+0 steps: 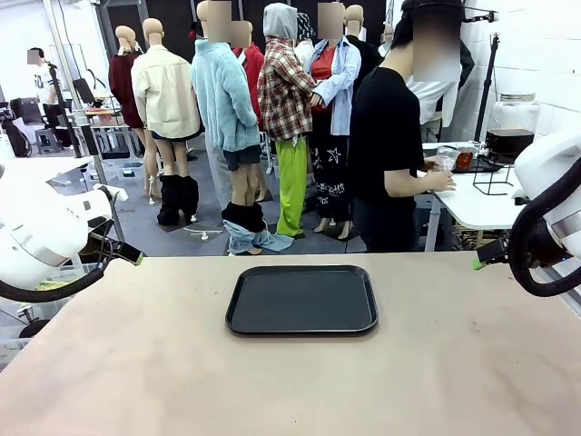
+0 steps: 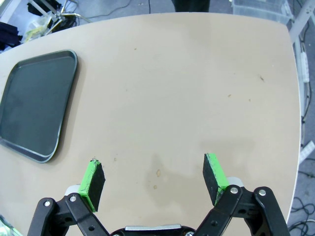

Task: Pour the drink into the iced cup.
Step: Open the gripper to release the iced cup you were holding.

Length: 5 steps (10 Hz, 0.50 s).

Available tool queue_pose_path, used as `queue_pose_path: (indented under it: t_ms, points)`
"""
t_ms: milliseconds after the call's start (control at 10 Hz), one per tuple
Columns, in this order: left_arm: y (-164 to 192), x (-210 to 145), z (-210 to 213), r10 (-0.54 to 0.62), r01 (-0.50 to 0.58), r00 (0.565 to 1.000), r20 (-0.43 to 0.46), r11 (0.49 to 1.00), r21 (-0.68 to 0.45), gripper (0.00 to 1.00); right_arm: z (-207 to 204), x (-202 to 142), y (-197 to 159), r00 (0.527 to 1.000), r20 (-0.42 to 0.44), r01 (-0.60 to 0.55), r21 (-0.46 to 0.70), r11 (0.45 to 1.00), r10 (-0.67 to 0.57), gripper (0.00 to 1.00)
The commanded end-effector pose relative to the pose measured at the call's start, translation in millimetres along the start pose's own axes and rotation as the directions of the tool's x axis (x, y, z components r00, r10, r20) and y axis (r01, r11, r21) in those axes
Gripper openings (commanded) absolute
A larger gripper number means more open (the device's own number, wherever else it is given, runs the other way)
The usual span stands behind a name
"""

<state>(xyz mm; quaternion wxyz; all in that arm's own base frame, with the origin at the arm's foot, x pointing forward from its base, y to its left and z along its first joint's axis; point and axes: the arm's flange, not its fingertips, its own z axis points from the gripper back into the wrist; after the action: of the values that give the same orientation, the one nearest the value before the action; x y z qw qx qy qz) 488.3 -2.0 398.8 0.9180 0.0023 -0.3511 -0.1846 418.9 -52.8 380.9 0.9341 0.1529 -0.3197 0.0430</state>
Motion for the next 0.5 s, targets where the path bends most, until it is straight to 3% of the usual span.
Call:
queue_pose_path:
  t_ms: [0, 400]
  points:
    - [-0.9, -3.2, -1.7, 0.008, -0.008, 1.000, 0.014, 1.000, 0.007, 1.00, -1.1, -1.7, 0.0, 1.000, 0.009, -0.006, 0.004, 1.000, 0.006, 1.00]
    - [-0.9, -3.2, -1.7, 0.008, -0.008, 1.000, 0.014, 1.000, 0.007, 1.00, -1.1, -1.7, 0.0, 1.000, 0.009, -0.006, 0.004, 1.000, 0.006, 1.00]
